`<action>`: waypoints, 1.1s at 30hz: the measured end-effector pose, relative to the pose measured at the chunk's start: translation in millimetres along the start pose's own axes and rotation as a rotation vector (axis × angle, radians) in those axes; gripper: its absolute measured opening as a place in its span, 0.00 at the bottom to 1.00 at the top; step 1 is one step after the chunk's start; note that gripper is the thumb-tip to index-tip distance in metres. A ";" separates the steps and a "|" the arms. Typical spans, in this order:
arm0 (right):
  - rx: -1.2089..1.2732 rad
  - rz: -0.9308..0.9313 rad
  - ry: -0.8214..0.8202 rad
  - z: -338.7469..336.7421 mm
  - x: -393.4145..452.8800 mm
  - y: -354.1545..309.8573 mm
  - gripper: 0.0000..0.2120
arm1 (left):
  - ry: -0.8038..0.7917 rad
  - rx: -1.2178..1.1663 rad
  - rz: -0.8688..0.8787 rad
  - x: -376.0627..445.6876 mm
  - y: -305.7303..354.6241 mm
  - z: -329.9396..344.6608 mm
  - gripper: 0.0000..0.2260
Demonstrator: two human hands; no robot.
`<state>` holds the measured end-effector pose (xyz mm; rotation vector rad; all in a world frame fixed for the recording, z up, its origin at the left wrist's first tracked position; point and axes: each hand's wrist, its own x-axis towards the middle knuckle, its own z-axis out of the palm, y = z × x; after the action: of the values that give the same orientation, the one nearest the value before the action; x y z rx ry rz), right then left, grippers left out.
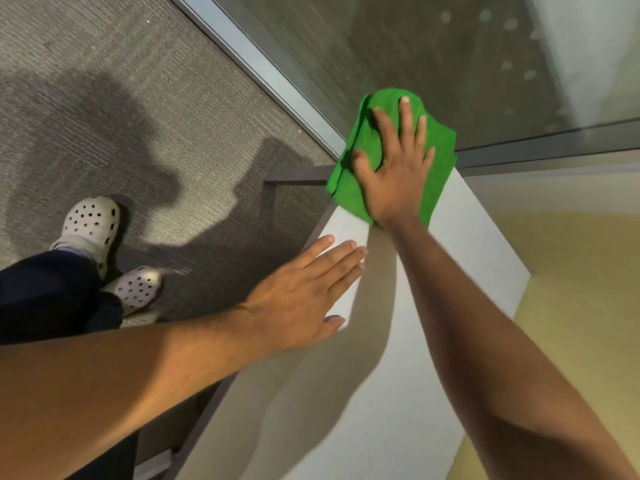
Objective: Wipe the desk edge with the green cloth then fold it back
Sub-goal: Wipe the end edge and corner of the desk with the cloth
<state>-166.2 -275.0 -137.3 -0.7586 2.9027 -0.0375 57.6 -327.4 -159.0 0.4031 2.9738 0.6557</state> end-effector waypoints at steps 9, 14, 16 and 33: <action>0.026 0.476 0.128 -5.4 53.9 18.9 0.26 | 0.011 0.017 0.042 -3.8 -1.9 -4.5 0.32; 0.025 0.689 0.093 -17.0 26.0 59.2 0.26 | 0.015 -0.023 0.010 -2.8 -0.5 -4.3 0.32; 0.032 0.705 0.078 -13.9 38.8 48.5 0.26 | 0.018 -0.025 0.017 -2.3 -1.1 -3.6 0.30; -0.004 -0.019 -0.055 18.7 -48.0 -18.1 0.39 | 0.019 -0.032 0.032 1.9 -0.2 -0.2 0.37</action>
<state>-113.4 -267.1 -148.5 -0.7758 2.8442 -0.0126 55.7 -327.1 -158.9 0.4448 2.9768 0.7132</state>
